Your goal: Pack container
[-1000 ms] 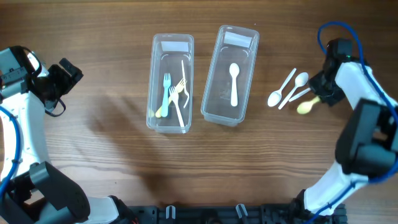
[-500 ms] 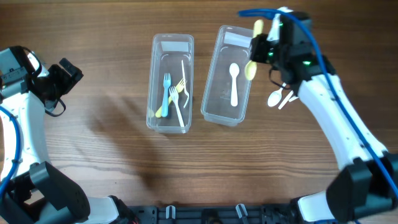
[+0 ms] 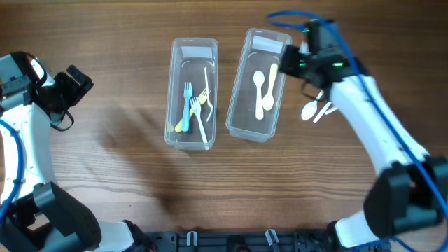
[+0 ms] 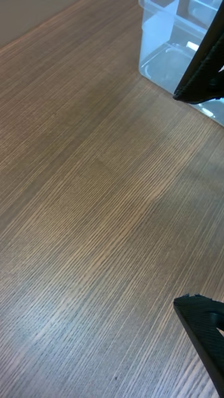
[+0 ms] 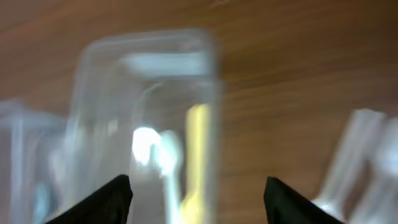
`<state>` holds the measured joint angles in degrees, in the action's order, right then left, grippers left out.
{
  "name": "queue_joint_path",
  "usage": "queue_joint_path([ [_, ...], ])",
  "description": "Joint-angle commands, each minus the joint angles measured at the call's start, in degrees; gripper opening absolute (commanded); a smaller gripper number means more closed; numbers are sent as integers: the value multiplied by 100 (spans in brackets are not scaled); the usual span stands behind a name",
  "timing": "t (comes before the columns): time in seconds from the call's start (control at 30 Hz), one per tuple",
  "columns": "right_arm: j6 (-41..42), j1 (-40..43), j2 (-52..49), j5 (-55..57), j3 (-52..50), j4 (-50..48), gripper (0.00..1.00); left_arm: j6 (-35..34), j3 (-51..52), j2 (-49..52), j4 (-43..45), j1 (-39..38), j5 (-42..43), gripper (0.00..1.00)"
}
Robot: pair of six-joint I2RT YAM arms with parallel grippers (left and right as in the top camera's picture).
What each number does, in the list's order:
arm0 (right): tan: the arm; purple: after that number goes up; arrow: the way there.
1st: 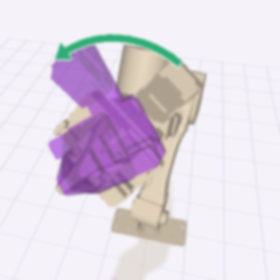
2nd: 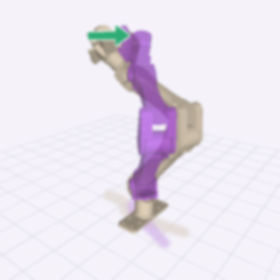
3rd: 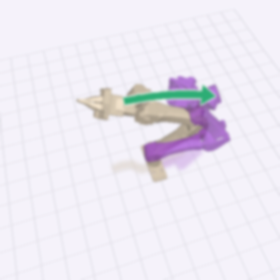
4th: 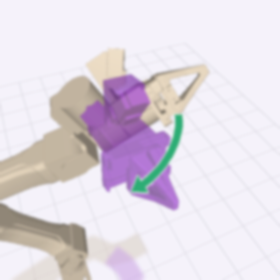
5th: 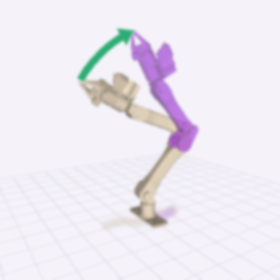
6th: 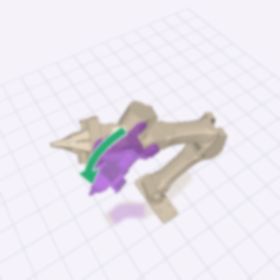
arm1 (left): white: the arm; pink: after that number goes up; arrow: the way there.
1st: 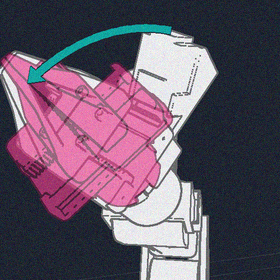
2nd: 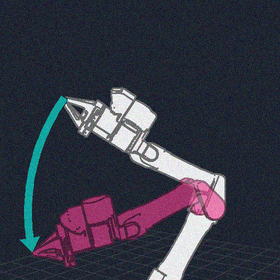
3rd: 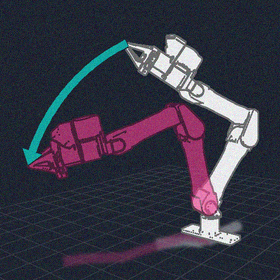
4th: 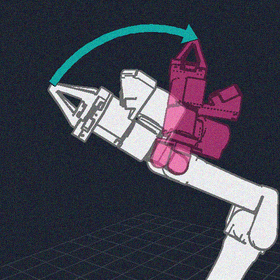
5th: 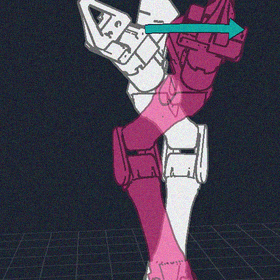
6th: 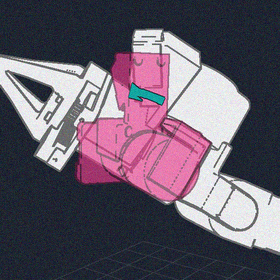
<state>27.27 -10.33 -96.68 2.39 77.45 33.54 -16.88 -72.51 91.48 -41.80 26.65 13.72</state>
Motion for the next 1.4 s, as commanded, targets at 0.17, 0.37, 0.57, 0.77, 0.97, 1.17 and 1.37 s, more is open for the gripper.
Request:
queue_joint_path([
  [0.17,1239,2142,208,1069,223,1683,70,-50,-59,-76,15,15,11,100],
  [0.37,2188,2455,-634,1067,74,1541,71,-50,-57,-76,15,15,11,100],
  [0.57,2441,2455,-1805,568,74,973,71,-50,-57,-76,15,15,11,100],
  [0.77,2549,2452,-2260,374,74,553,69,-50,-57,-76,15,15,11,100],
  [0.97,2564,2452,-2280,398,74,713,48,-48,-57,-76,15,15,11,100],
  [1.17,2522,2455,-2280,490,74,1047,4,-50,-59,-76,15,15,9,100],
  [1.37,2041,2455,-1904,1113,319,1504,4,-50,-57,-76,15,15,11,100],
])
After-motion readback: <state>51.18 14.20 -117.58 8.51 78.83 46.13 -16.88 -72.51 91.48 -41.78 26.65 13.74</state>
